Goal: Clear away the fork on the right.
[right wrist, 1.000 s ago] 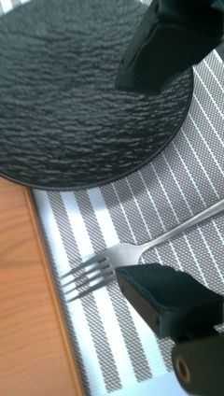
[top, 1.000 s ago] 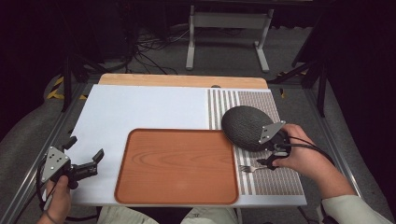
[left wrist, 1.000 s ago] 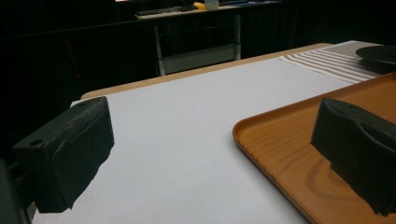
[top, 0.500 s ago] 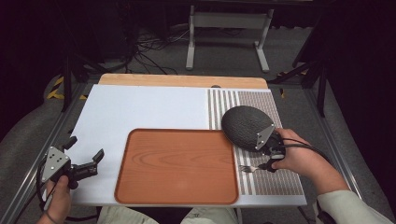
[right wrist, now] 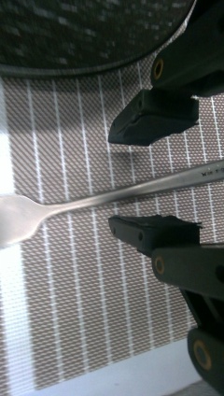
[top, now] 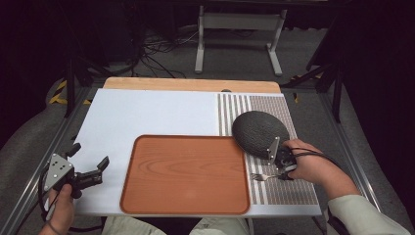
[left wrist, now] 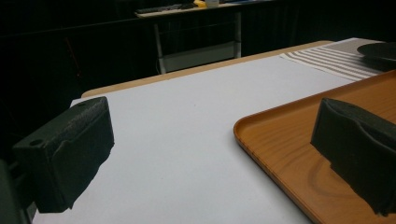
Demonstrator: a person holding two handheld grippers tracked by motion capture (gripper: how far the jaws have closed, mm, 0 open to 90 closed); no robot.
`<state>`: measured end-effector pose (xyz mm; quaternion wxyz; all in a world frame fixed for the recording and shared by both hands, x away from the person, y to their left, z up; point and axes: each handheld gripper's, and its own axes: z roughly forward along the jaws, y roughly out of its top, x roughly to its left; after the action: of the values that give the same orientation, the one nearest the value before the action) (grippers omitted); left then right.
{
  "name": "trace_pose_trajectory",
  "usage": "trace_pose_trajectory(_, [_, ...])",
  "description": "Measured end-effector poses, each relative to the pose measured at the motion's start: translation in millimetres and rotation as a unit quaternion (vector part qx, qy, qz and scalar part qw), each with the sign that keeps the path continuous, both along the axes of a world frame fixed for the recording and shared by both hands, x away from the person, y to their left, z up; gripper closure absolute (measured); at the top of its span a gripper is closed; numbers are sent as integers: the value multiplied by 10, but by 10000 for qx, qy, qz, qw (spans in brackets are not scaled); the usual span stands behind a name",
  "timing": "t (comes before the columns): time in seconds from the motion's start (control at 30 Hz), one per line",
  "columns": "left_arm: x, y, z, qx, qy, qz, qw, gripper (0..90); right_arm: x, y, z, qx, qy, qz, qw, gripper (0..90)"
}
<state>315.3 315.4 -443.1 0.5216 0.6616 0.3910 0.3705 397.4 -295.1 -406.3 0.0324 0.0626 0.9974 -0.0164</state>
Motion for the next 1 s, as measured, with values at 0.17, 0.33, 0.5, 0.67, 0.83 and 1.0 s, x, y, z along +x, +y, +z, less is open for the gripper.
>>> trace_pose_trajectory(0.17, [2,4,-1,-46,4,-18,10000,1,3,24,-33,-174,100,308,9993,680])
trace_pose_trajectory(0.33, [2,5,-1,-46,8,-18,10000,1,4,50,-65,-284,178,565,9978,799])
trace_pose_trajectory(0.5, [0,6,0,-38,14,-30,10000,0,-6,68,-67,-356,206,746,9964,829])
trace_pose_trajectory(0.67, [0,7,1,-44,11,-23,10000,1,-10,82,-67,-412,235,828,9954,835])
trace_pose_trajectory(0.83, [0,7,1,-30,10,-21,10000,1,-22,74,-64,-379,241,788,9959,838])
trace_pose_trajectory(1.0, [2,2,-1,-38,-1,-14,10000,1,-35,67,-8,-315,155,757,9965,839])
